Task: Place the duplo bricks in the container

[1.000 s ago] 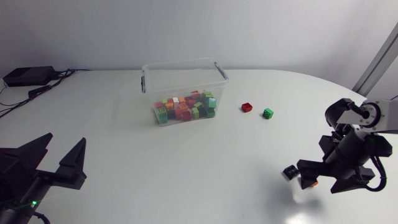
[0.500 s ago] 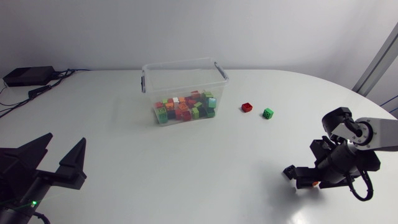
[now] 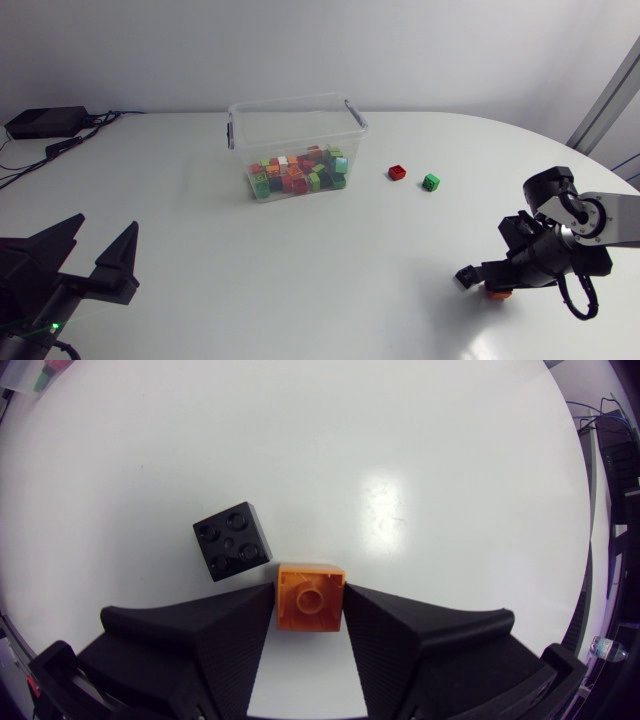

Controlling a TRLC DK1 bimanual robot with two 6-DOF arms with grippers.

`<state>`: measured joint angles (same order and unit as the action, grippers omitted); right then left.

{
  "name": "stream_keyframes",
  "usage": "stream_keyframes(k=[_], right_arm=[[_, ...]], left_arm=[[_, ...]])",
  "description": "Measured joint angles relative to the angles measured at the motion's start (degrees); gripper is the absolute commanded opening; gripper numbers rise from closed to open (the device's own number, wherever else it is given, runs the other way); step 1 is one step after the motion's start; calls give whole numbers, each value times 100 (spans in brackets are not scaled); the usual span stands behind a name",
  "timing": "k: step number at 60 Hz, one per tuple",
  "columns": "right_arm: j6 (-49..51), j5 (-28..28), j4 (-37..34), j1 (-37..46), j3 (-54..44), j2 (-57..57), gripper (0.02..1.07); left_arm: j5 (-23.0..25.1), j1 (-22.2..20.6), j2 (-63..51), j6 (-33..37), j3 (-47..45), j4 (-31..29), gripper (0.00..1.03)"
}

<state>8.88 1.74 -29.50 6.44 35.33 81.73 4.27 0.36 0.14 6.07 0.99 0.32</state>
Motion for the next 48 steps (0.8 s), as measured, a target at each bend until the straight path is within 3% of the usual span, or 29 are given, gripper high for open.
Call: stream_keyframes(k=[16, 24, 29, 36, 48], right_arm=[[22, 44, 140, 2, -55, -44, 34], [35, 42, -813, -22, 149, -868, 34], [-42, -125, -1394, -258, 1005, -1318, 35], [-358, -245, -1357, -949, 1910, -1373, 35], [-743, -393, -492, -1915, 2168, -901, 35]], left_arm=[[0, 0, 0, 0, 0, 0, 99], [0, 0, 0, 0, 0, 0, 99], [0, 0, 0, 0, 0, 0, 99], [0, 0, 0, 0, 0, 0, 99], [0, 0, 0, 0, 0, 0, 99]])
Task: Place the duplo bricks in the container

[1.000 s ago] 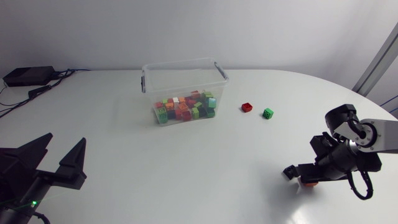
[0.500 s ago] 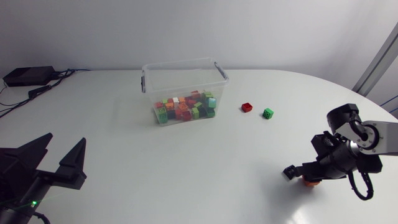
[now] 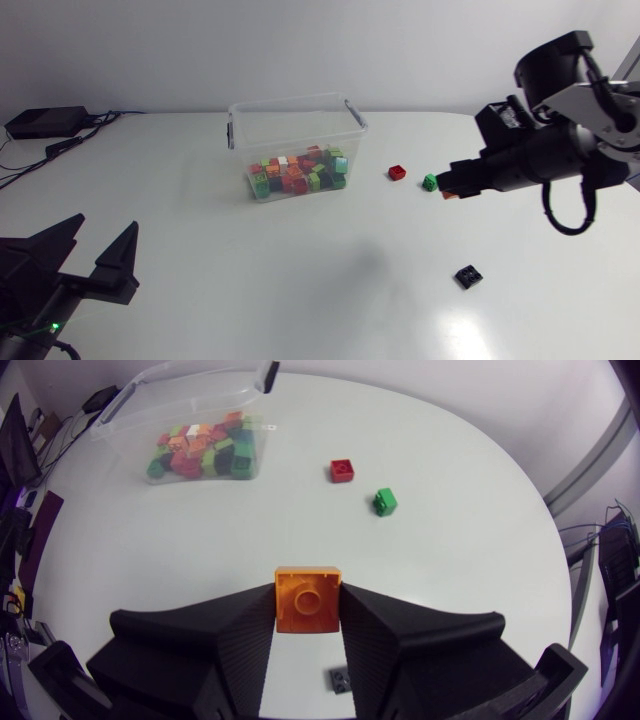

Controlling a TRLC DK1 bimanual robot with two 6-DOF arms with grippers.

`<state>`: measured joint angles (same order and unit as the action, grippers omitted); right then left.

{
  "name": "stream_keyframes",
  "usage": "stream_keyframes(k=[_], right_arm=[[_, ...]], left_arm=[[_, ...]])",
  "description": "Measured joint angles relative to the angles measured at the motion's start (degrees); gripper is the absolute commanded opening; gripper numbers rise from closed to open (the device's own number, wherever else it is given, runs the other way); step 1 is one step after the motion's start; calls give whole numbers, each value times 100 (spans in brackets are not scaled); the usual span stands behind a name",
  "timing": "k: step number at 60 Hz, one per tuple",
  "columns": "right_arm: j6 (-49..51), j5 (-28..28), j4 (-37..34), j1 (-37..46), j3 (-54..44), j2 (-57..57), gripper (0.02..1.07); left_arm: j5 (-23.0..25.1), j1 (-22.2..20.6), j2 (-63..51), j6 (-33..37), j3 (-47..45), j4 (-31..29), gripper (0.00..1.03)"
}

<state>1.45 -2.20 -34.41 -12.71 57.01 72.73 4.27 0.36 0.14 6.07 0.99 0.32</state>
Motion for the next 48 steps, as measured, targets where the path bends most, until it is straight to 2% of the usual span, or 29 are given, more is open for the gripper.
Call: stream_keyframes(k=[17, 36, 48], right_arm=[[-173, -160, 1504, -824, 511, 1097, 35], [-221, -254, 2168, -1252, 2124, 2520, 35], [-254, -201, 2914, -1408, 2472, 2914, 36]], left_arm=[[0, 0, 0, 0, 0, 0, 99], [0, 0, 0, 0, 0, 0, 99], [0, 0, 0, 0, 0, 0, 99]])
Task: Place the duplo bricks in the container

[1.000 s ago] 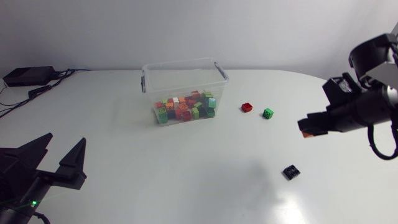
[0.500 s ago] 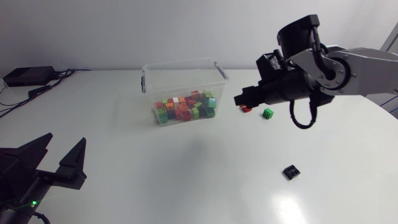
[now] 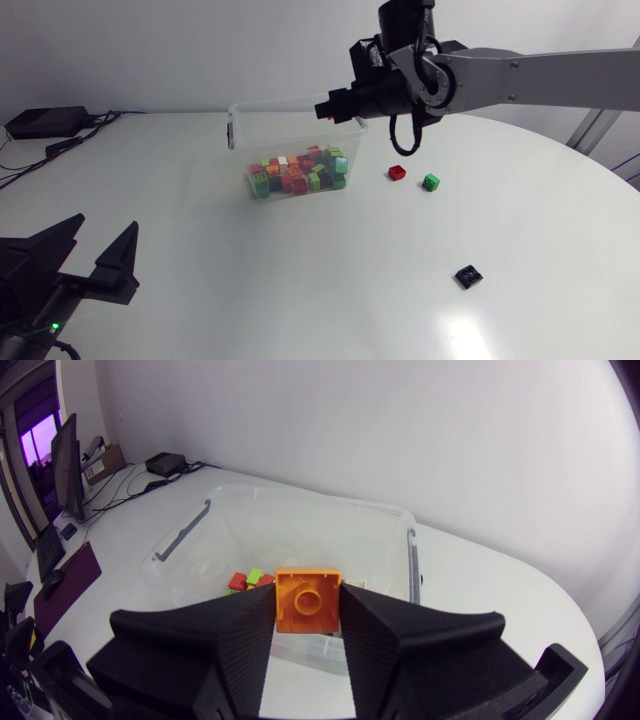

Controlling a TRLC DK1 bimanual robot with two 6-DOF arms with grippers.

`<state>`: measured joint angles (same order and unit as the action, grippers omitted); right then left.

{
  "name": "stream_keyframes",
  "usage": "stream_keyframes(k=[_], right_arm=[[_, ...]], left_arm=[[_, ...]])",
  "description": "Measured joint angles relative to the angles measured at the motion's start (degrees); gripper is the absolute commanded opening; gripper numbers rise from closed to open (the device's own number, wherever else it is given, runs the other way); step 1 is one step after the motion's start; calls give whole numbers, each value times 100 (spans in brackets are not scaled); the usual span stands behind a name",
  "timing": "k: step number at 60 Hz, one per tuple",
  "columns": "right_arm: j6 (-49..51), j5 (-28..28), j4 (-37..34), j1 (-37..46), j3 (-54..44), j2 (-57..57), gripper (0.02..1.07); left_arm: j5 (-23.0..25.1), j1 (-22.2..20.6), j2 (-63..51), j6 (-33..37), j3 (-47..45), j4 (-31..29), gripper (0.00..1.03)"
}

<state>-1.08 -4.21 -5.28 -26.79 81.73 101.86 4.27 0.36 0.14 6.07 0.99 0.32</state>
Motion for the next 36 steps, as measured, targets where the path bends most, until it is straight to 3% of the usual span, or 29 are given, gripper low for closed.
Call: stream_keyframes(k=[7, 11, 12, 16, 17, 27, 36], right_arm=[[7, 157, 490, -17, 24, 164, 40], [31, 363, 710, -35, 81, 308, 50], [39, 424, 721, -50, 120, 367, 56], [87, 603, 667, -96, 323, 590, 101], [92, 632, 623, -114, 387, 671, 104], [109, 708, 350, -227, 710, 973, 103], [109, 621, 168, -114, 535, 498, 103]], left_arm=[[0, 0, 0, 0, 0, 0, 99], [0, 0, 0, 0, 0, 0, 99], [0, 0, 0, 0, 0, 0, 99], [0, 0, 0, 0, 0, 0, 99], [0, 0, 0, 0, 0, 0, 99], [0, 0, 0, 0, 0, 0, 99], [0, 0, 0, 0, 0, 0, 99]])
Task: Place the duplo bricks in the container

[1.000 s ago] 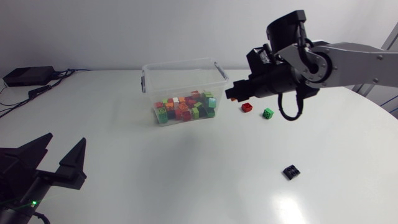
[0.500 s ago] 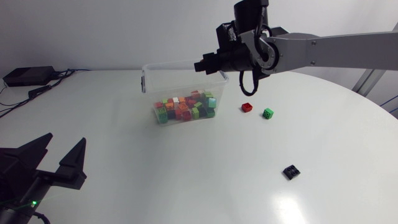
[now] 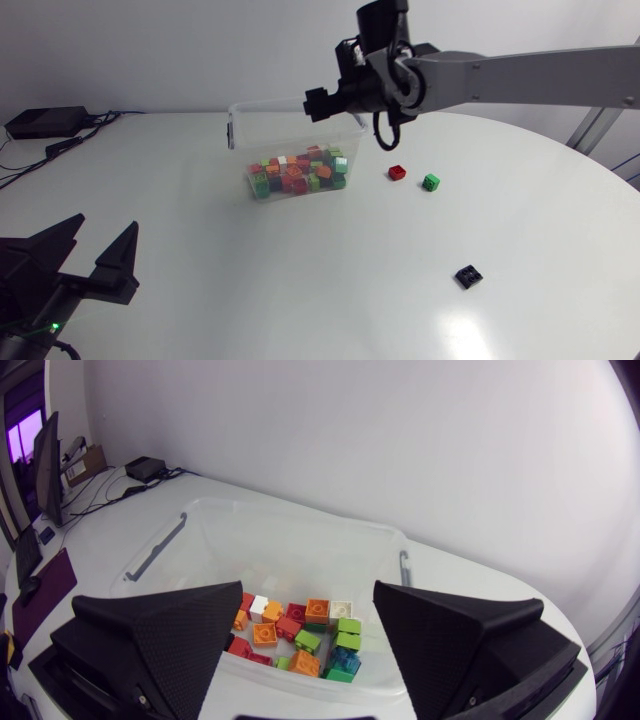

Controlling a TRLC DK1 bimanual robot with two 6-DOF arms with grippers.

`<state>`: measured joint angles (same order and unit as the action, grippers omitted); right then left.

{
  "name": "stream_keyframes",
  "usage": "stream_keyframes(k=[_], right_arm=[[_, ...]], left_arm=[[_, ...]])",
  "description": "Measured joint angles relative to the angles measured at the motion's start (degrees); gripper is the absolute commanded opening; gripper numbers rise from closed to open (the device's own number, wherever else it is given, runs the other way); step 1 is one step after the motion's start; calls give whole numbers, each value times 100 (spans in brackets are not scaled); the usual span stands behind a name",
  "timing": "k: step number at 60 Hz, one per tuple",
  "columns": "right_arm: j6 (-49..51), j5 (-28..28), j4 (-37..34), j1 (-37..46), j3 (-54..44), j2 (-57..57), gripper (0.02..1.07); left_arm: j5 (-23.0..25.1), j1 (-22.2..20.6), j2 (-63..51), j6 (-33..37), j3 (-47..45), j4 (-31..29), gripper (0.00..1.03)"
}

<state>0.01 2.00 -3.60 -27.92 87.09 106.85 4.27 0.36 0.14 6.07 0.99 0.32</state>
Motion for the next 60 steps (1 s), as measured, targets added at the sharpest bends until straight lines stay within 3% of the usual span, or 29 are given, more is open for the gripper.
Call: stream_keyframes(k=[12, 31, 42, 60], right_arm=[[22, -369, -699, 861, -11, -634, 103], [525, -1215, -2052, 2232, 66, -221, 102], [1167, -1320, -3067, 2203, 861, 977, 102], [1471, -946, -3729, 1954, 2203, 2247, 102]], left_arm=[[0, 0, 0, 0, 0, 0, 99], [0, 0, 0, 0, 0, 0, 99], [0, 0, 0, 0, 0, 0, 99], [0, 0, 0, 0, 0, 0, 99]])
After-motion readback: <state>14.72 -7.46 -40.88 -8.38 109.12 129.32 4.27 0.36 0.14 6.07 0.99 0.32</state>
